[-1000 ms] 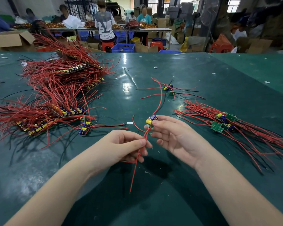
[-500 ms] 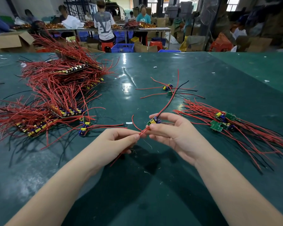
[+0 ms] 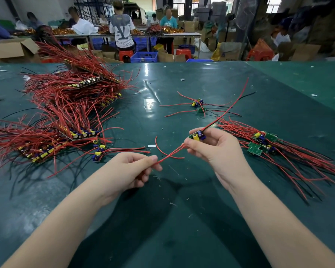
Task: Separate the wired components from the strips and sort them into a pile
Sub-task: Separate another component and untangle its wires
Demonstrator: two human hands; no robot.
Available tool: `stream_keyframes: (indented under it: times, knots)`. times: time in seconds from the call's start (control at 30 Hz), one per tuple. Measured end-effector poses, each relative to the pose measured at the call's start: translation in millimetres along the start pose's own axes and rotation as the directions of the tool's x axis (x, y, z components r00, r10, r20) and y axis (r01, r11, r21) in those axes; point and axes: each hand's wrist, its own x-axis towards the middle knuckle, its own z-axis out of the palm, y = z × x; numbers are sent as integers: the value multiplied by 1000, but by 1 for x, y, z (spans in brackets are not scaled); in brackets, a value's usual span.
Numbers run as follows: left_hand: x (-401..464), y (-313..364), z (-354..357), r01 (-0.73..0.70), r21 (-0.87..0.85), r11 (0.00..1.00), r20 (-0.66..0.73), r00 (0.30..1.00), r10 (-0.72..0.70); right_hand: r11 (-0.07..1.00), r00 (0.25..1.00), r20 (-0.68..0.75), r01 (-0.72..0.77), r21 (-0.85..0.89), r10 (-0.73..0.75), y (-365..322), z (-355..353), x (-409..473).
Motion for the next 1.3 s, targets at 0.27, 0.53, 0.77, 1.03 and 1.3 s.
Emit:
stream_keyframes:
  times: [0.27, 0.53, 0.77, 1.03, 1.3]
  knots:
    - [4, 4, -4, -247, -177, 953, -244, 949, 200, 978, 995, -45, -83, 191, 93, -1, -2, 1]
    - [-6, 10, -2, -422, -346, 838, -130, 906, 403, 789, 941, 74, -319, 524, 331, -4, 2, 2]
    - [-2, 12, -6, -360, -337, 870, -275, 921, 275, 698, 929, 132, -349, 625, 346, -9, 5, -1]
    - [3, 13, -7, -208, -518, 829, -229, 968, 100, 679, 928, 186, -364, 637, 323, -11, 8, -5]
    - [-2, 10, -10, -71, -613, 787, 35, 993, 117, 962, 996, -56, -52, 270, 69, 2, 4, 0]
